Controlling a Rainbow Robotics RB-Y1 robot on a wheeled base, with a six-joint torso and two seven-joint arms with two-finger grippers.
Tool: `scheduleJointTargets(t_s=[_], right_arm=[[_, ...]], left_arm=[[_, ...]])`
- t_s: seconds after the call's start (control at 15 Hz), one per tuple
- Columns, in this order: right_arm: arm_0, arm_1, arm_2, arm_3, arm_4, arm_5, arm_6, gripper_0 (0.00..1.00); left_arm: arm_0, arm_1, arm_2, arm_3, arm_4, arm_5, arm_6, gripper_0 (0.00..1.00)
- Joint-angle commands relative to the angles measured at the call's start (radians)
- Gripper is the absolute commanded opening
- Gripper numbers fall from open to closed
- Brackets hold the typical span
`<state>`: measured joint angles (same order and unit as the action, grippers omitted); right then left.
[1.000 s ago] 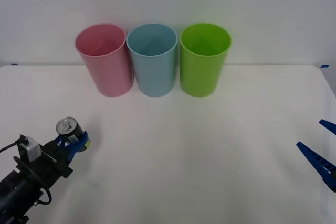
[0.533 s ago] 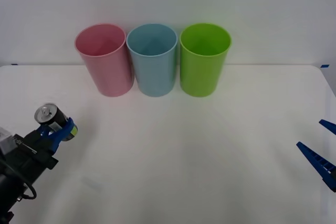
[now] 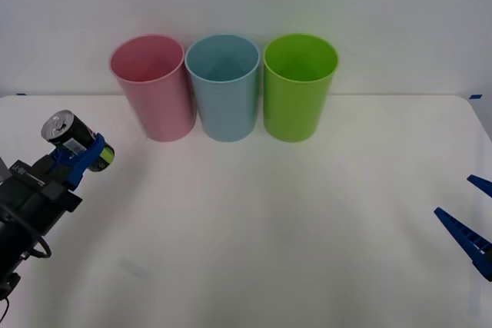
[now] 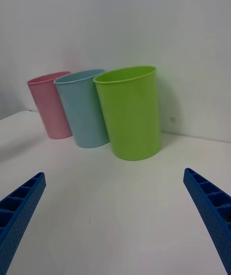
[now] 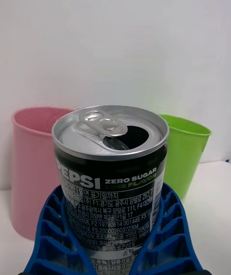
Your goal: Grasp the object on the table and drop it into the matching bin: aluminum can to the light blue bin, PET bottle to the pink bin.
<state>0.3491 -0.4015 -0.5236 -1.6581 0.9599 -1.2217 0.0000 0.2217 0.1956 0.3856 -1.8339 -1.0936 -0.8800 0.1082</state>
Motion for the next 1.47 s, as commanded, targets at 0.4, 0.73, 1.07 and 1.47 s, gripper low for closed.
scheduleJointTargets(t_s=[0.4, 0.73, 1.07, 1.47], right_arm=[[0.0, 0.0, 0.0, 0.0, 0.0, 0.0, 0.0, 1.0], [0.0, 0.0, 0.0, 0.0, 0.0, 0.0, 0.0, 1.0], [0.0, 0.0, 0.0, 0.0, 0.0, 0.0, 0.0, 1.0], [0.0, 0.0, 0.0, 0.0, 0.0, 0.0, 0.0, 1.0]], left_arm=[[-0.167, 0.038, -0.021, -0.001, -0.111, 0.107, 0.154, 0.0], [-0.254, 0.047, -0.096, -0.001, -0.143, 0.242, 0.162, 0.0], [-0.335, 0.047, -0.152, 0.012, -0.184, 0.302, 0.194, 0.0], [-0.502, 0.048, -0.191, 0.16, -0.252, 0.302, 0.2, 0.0]])
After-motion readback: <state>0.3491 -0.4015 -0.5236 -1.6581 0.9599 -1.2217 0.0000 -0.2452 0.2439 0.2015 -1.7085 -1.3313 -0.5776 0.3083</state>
